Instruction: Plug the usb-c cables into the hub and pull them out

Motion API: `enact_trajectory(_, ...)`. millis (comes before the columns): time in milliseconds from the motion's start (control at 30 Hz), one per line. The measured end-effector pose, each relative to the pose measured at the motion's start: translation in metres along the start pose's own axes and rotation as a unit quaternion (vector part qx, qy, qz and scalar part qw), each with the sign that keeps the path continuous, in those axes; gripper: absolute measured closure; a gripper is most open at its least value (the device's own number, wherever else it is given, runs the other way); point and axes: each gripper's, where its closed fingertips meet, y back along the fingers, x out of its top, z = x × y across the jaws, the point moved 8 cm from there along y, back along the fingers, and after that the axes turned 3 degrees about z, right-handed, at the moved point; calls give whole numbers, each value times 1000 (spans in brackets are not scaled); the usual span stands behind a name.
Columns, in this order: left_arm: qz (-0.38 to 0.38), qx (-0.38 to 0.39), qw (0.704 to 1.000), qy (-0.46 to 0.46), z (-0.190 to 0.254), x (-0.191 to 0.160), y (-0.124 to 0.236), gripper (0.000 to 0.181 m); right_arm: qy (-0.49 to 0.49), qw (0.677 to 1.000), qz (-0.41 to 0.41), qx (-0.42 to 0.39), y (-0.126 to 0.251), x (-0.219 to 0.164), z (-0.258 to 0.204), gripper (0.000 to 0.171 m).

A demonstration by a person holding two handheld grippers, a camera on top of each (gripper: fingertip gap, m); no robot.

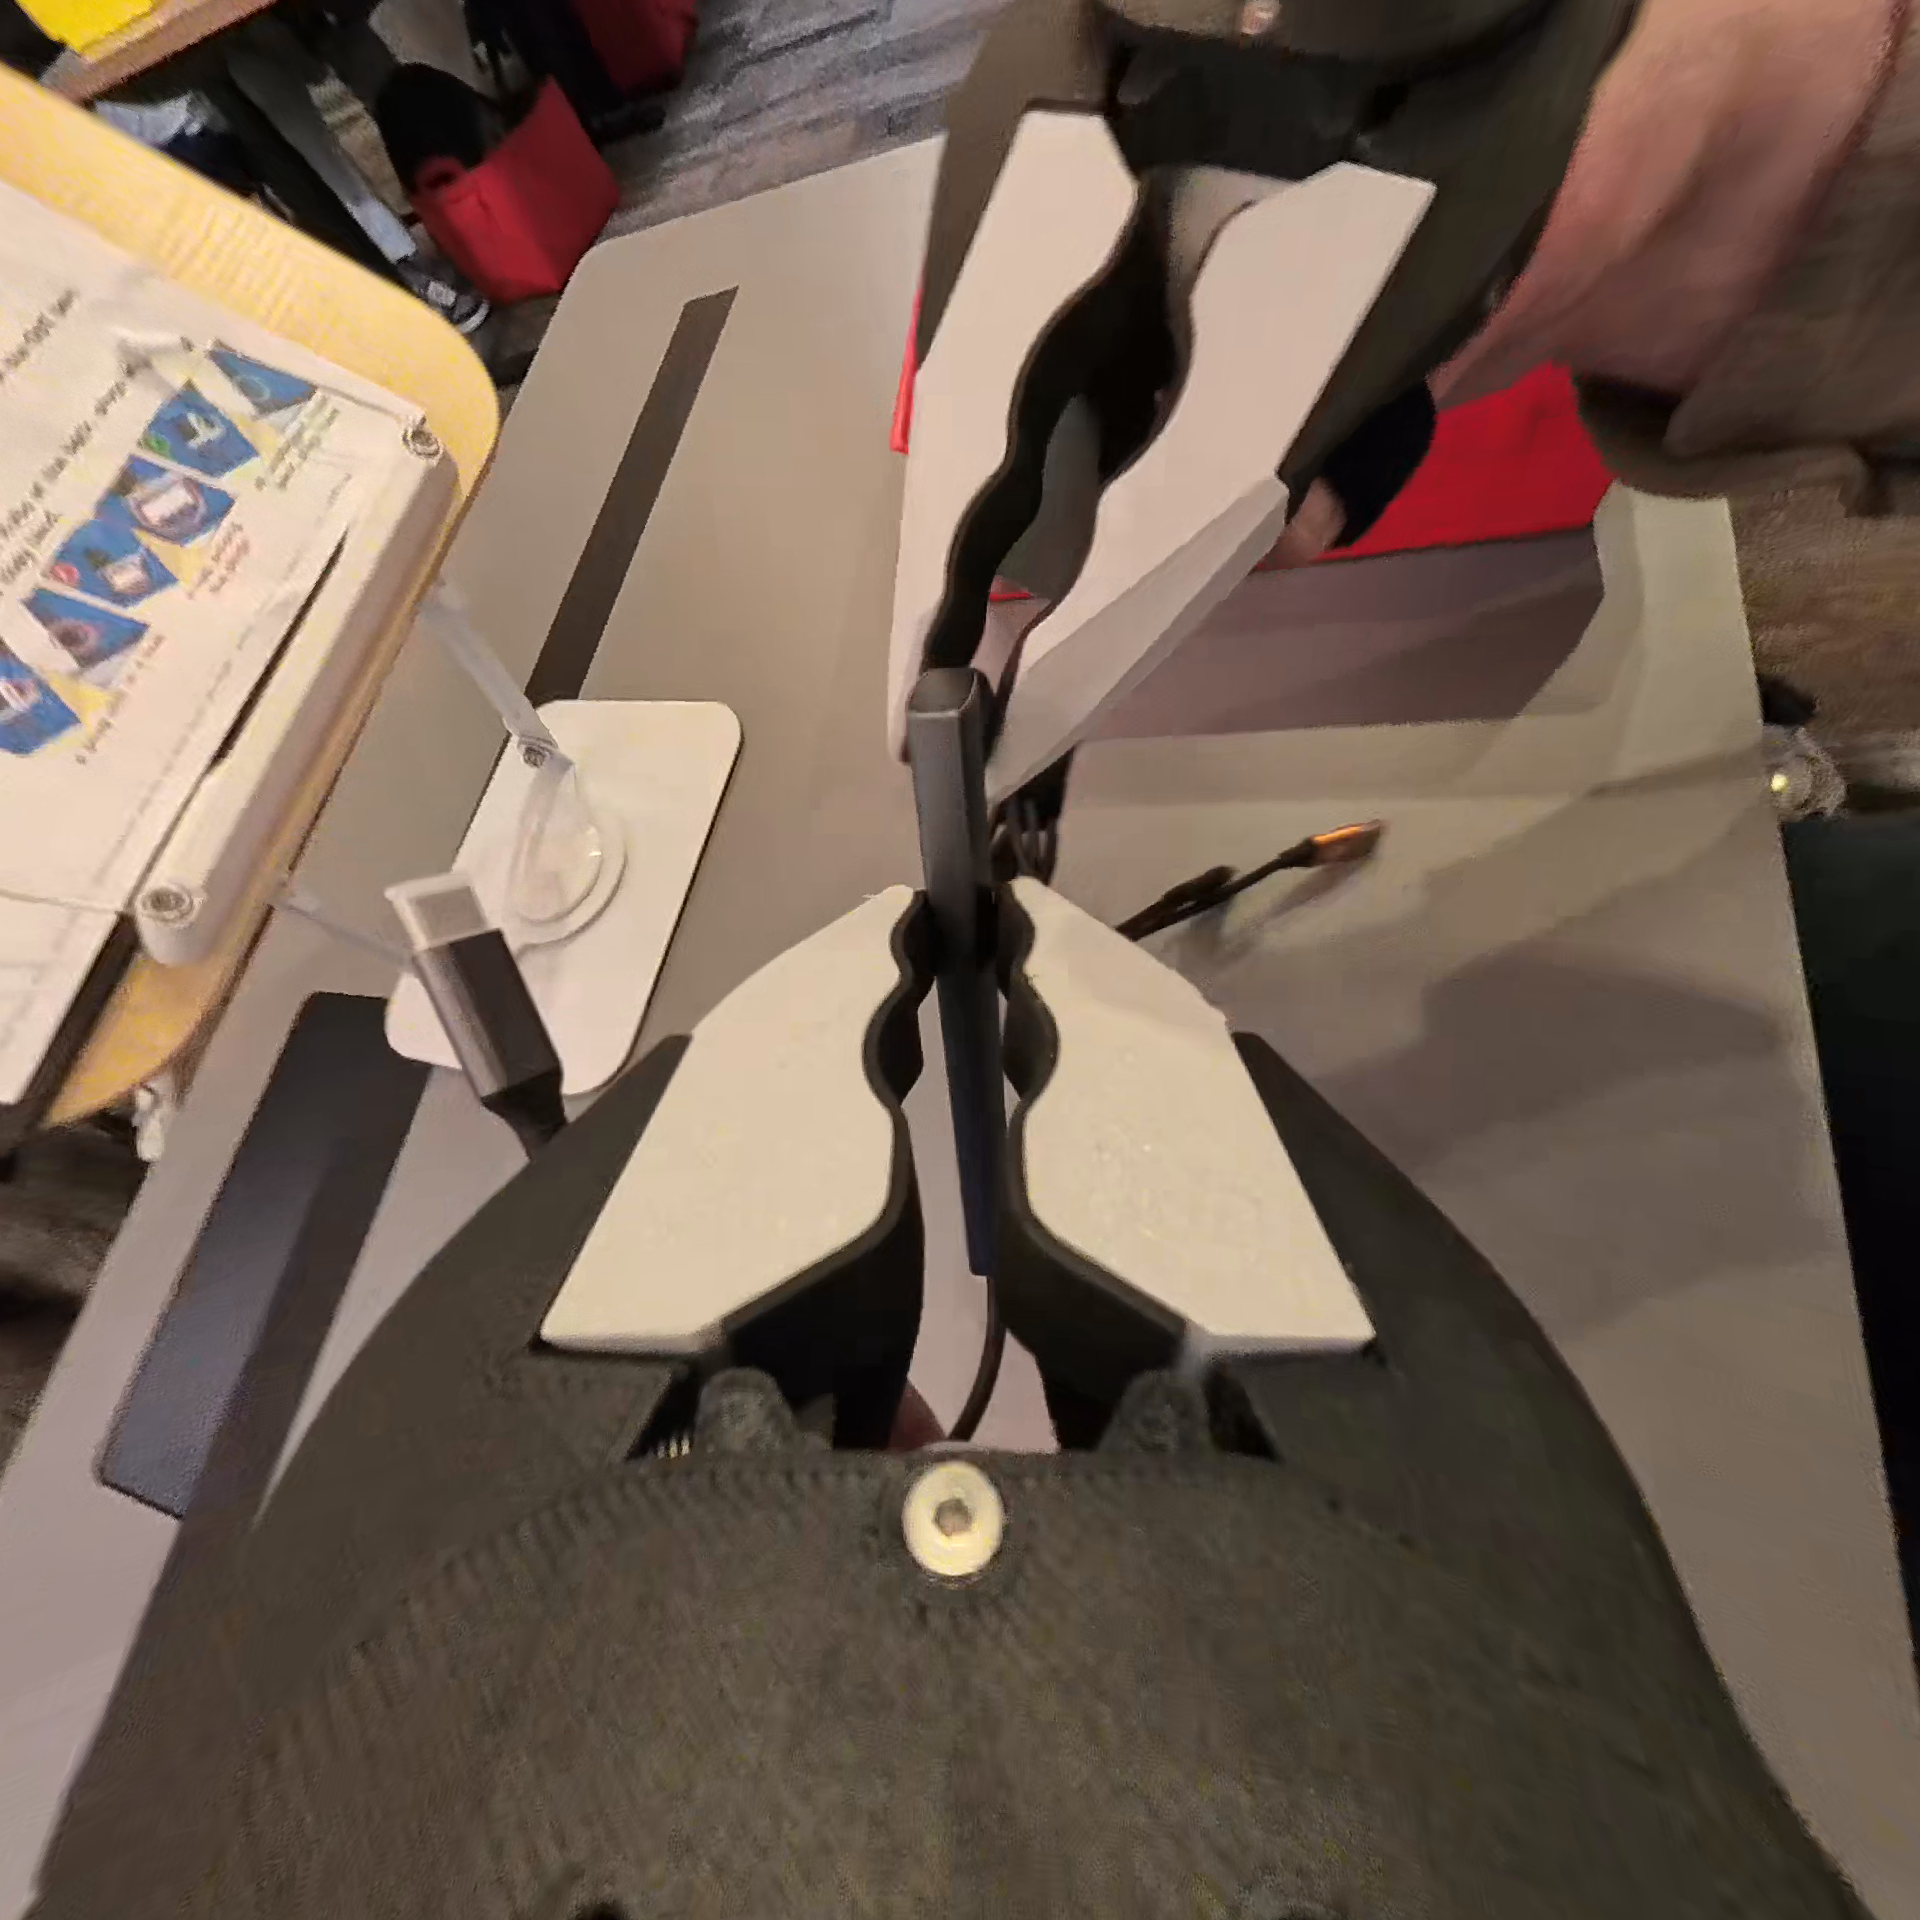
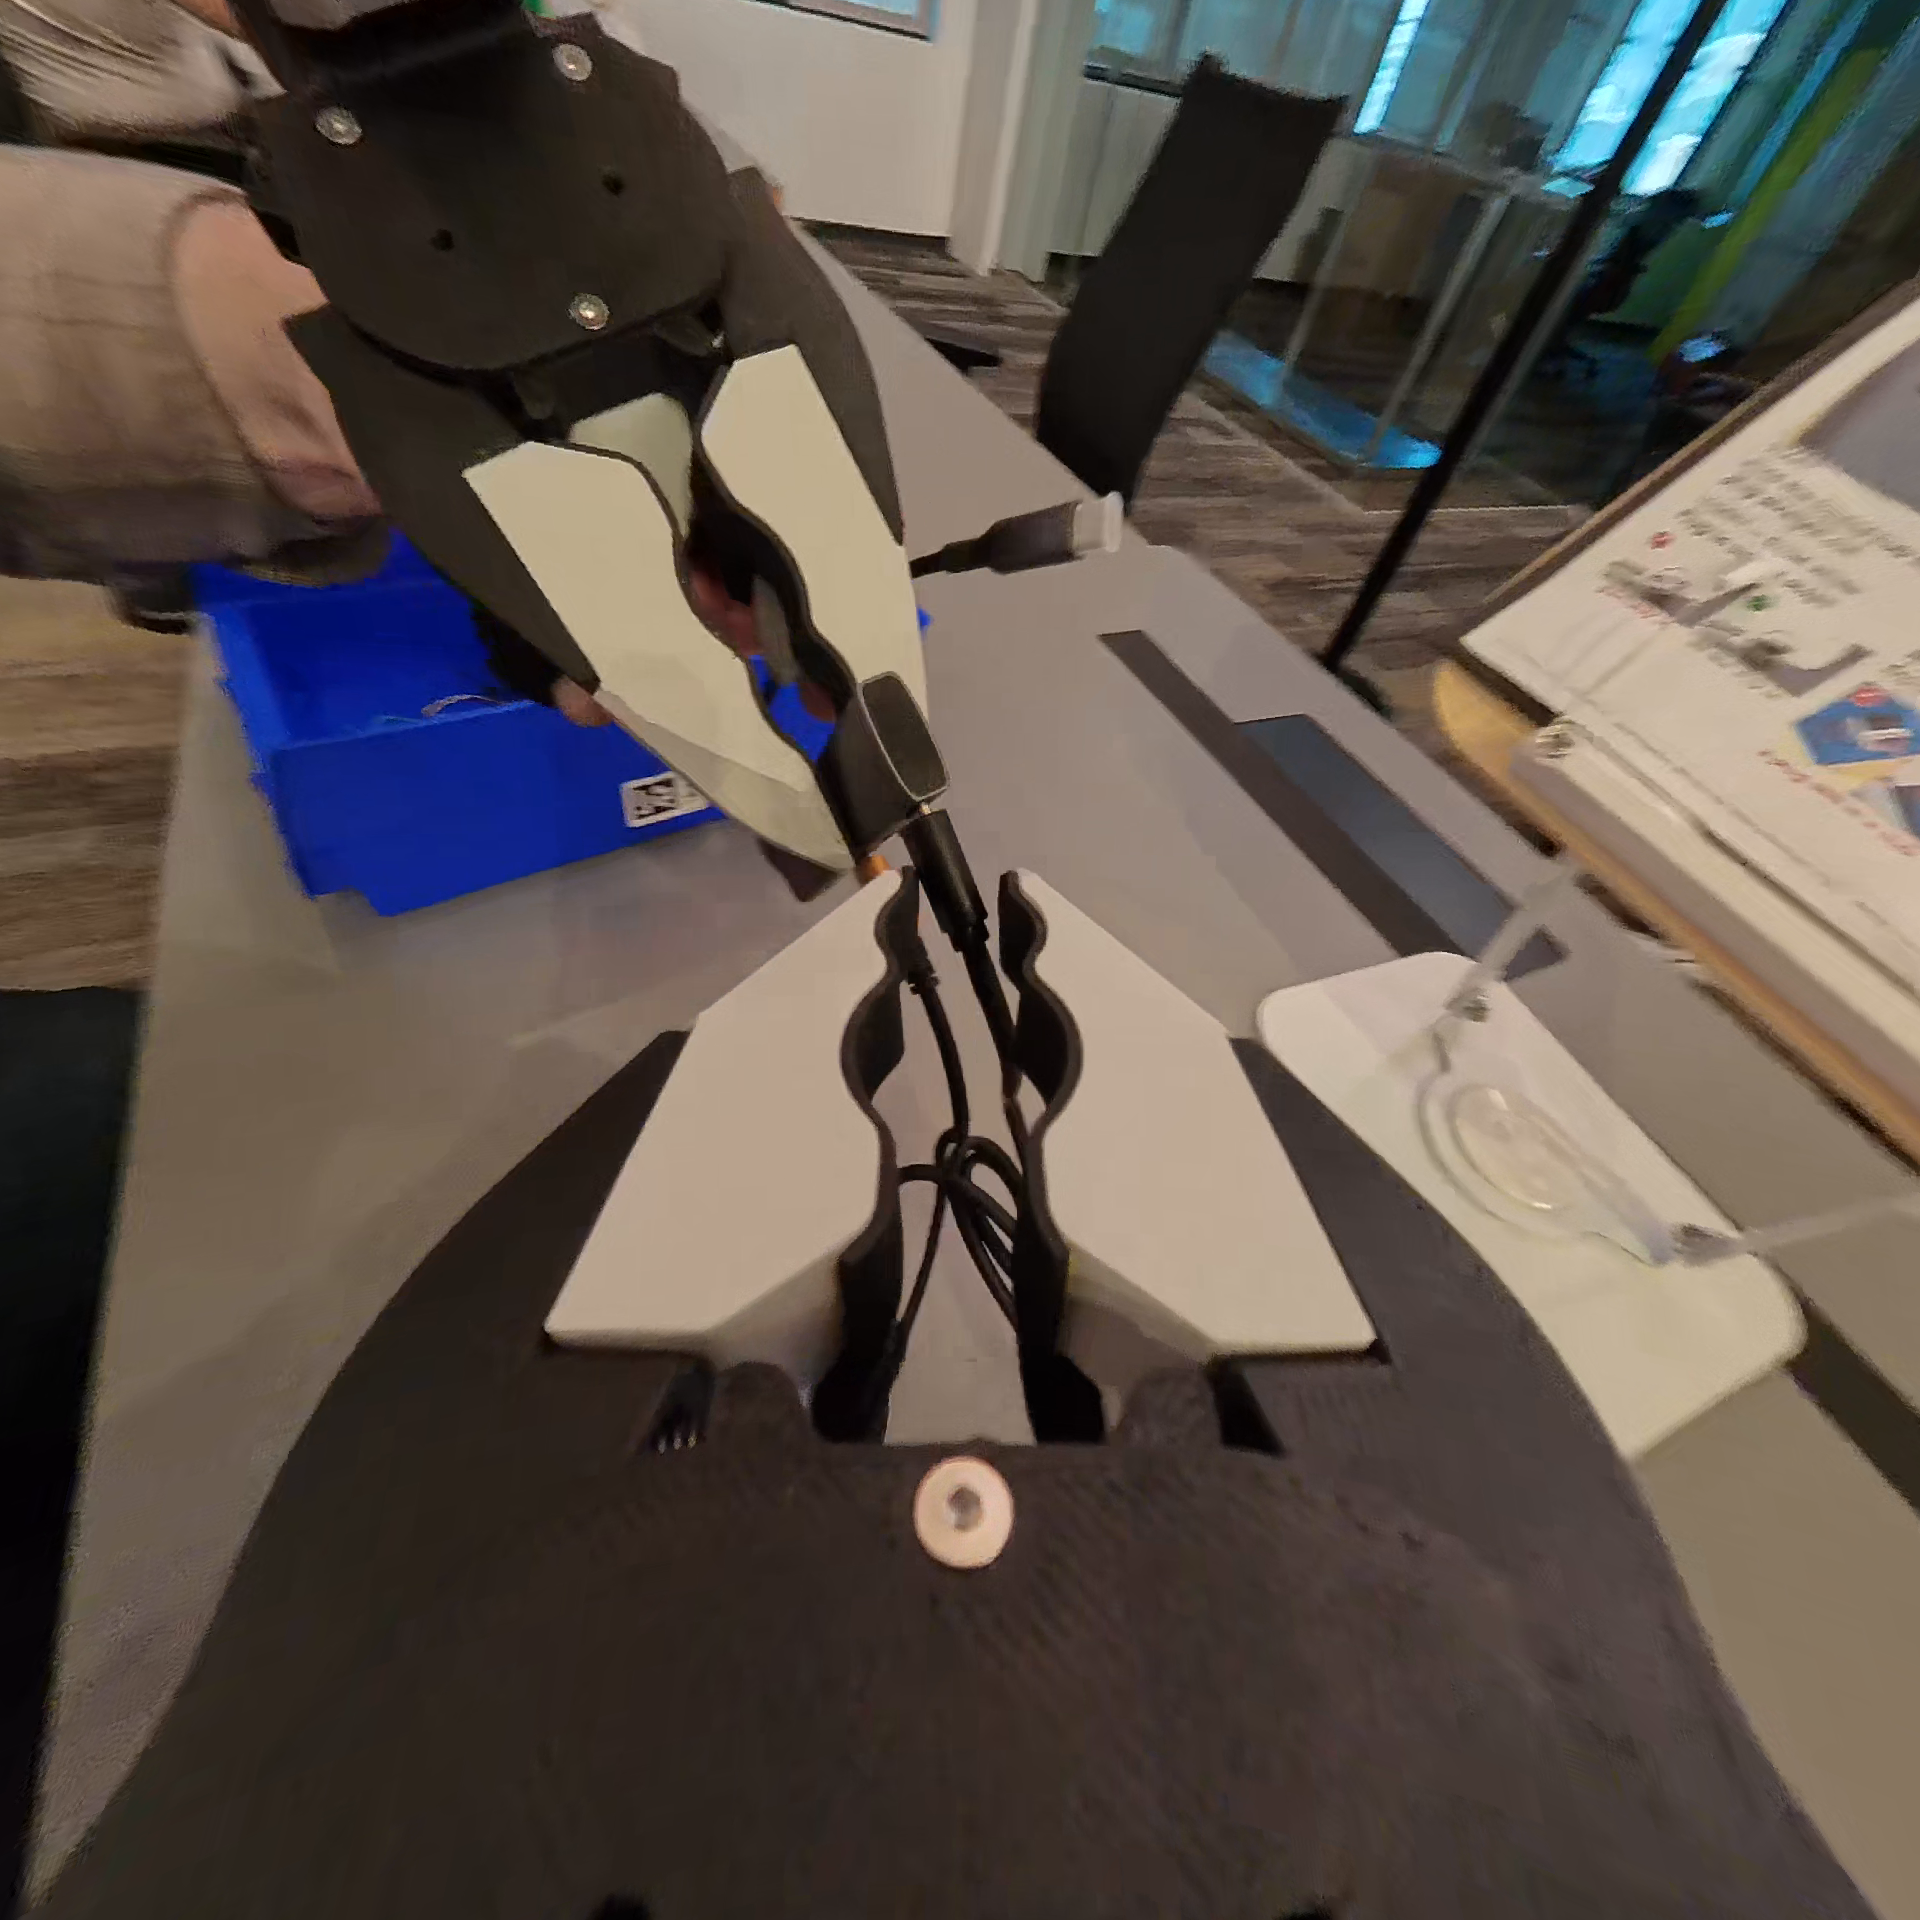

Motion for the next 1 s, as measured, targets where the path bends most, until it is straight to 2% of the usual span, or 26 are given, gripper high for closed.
enact_trajectory(100,4,2,999,52,-4,-6,-1,171,86,994,-12,-72,2,0,-8,150)
enact_trajectory(167,14,-4,996,91,-8,-7,-1,171,165,977,-38,-129,0,-2,-13,149)
enact_trajectory(300,34,-31,986,161,-11,-6,-2,171,308,922,-77,-223,-9,-3,-19,151)
enact_trajectory(400,53,-58,976,201,-7,-3,-5,172,366,884,-94,-276,-17,-4,-18,160)
enact_trajectory(433,56,-61,973,215,-7,-2,-5,172,367,882,-91,-283,-18,-4,-17,161)
enact_trajectory(600,70,-66,966,241,-7,-7,-6,172,314,913,-92,-245,-20,-4,-15,161)
enact_trajectory(700,69,-25,982,177,-4,-6,-6,166,277,929,-96,-227,-20,-5,-10,161)
enact_trajectory(767,61,7,992,108,0,-1,-3,150,249,940,-100,-211,-19,-6,-6,161)
enact_trajectory(833,52,47,997,39,5,5,3,142,215,951,-101,-196,-18,-7,0,161)
enact_trajectory(1000,-5,123,979,-161,29,13,19,114,137,970,-120,-159,-15,-10,15,161)
